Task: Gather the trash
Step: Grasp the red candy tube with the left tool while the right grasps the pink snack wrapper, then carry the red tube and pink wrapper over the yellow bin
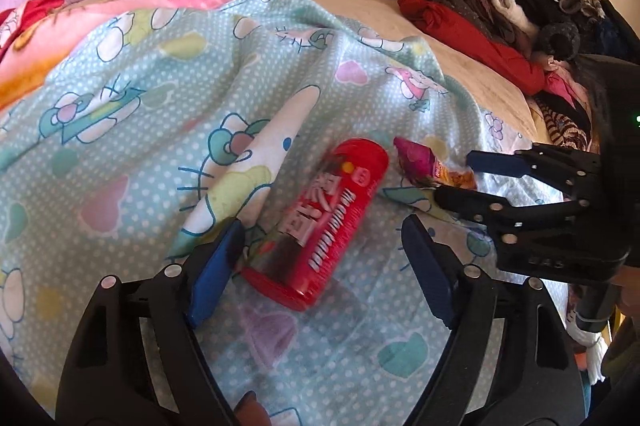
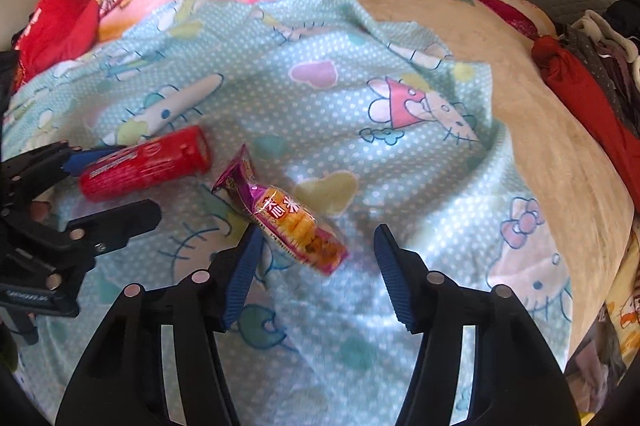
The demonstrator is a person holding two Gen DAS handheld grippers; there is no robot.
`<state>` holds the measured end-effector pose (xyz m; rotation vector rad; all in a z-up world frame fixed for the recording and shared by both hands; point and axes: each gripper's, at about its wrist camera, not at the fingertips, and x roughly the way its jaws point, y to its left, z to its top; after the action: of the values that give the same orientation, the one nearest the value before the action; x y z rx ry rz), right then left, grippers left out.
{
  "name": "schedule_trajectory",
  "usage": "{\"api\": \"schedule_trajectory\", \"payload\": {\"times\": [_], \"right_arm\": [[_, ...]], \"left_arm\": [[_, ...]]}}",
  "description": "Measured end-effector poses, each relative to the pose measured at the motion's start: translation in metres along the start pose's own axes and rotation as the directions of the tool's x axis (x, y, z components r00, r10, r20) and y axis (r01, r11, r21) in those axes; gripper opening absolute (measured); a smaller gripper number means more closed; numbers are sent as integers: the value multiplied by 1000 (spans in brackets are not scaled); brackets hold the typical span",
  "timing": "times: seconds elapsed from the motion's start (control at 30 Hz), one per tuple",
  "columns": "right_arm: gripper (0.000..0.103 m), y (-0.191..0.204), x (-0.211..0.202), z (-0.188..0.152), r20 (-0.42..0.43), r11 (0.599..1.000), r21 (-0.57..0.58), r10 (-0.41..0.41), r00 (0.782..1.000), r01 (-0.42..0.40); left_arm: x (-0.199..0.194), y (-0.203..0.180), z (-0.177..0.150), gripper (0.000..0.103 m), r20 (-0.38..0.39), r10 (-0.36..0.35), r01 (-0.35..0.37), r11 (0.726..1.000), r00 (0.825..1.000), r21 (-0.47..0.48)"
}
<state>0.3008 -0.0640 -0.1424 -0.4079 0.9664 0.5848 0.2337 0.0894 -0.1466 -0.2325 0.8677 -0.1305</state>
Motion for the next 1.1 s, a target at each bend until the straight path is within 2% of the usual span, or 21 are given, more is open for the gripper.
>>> {"api": "schedule_trajectory", "payload": {"times": [0.07,0.13,0.17,0.23,0.3,0.47,0.7,1.1], "right_arm": [[50,1,6,3,-11,1000,-2,-4,1000,4],[37,1,9,3,-17,1000,16,23,1000,-23],[35,0,9,4,-18,999,33,38,999,-37],[20,-4,8,2,-16,996,71,56,998,-54],[10,-9,4,0,-14,991,107,76,997,-74],[10,-20,-20,-16,33,975,187,113,993,-118],[10,-33,-68,-43,129,949,266,136,982,-166],[10,-42,-136,-79,245,922,324,134,960,-211]], "left_arm": [[1,0,-1,70,0,-2,2,1000,1000,-3],[4,1,-1,66,-3,4,-4,1000,1000,-10],[4,2,-1,63,-3,4,-4,1000,1000,-14],[4,5,-2,60,1,5,-5,1000,1000,-23],[4,7,-2,52,3,10,-9,999,1000,-31],[-2,12,-3,43,12,14,-14,999,1000,-45],[-18,1,-7,27,19,8,-8,1000,1000,-18],[-43,-45,-17,24,60,-31,29,999,998,37]]}}
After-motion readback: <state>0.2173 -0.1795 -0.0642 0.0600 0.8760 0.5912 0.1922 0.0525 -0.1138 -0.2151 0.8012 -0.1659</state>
